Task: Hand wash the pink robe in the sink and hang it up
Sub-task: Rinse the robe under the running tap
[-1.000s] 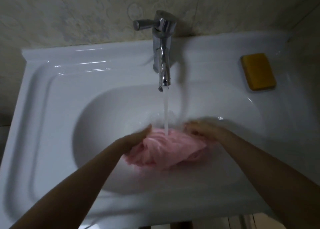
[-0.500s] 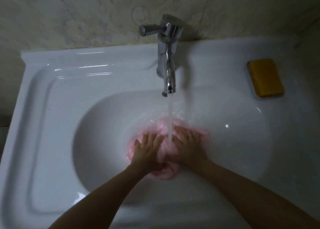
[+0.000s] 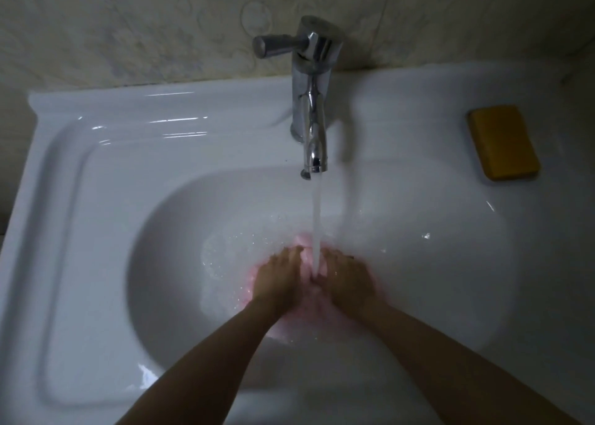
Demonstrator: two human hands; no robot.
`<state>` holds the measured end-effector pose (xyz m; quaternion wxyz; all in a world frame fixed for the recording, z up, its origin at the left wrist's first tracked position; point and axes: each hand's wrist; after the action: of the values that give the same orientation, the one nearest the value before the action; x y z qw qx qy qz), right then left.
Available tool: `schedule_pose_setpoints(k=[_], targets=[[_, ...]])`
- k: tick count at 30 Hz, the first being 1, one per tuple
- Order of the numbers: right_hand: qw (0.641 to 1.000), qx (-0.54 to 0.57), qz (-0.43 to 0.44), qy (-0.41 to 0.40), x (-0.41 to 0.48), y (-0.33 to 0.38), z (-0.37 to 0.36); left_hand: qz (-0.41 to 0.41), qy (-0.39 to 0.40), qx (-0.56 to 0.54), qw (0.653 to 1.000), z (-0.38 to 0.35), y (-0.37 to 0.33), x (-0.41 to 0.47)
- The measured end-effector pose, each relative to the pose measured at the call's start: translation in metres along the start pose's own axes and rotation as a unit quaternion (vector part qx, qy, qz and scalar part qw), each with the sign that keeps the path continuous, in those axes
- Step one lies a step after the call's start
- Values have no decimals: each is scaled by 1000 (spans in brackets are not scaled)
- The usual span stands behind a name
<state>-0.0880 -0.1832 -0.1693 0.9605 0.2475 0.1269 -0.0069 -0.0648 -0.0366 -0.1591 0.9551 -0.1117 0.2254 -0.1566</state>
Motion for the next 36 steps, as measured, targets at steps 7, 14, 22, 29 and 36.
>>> schedule_pose_setpoints(k=[7, 14, 22, 29, 36], targets=[[983, 62, -125, 115, -9, 13, 14, 60, 37, -64, 995, 3, -13, -11], [962, 97, -199, 160, -27, 28, 17, 47, 23, -49, 997, -9, -8, -51], [974, 51, -102, 195, -62, 41, 38, -48, 97, -16, 994, 18, 1, -75], [948, 57, -99, 297, -74, 41, 57, -18, 282, -114, 953, 59, 7, -81], [962, 72, -119, 236, -79, 56, 56, -34, 157, -120, 980, 54, 3, -103]])
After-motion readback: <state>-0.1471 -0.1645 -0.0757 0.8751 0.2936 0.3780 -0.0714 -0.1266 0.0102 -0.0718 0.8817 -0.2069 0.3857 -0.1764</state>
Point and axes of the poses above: each hand's wrist, its own x-axis towards the middle knuckle, its own z-axis out of the back of the hand, y = z × x, and after that the axes turned 2 degrees about -y, right-handed
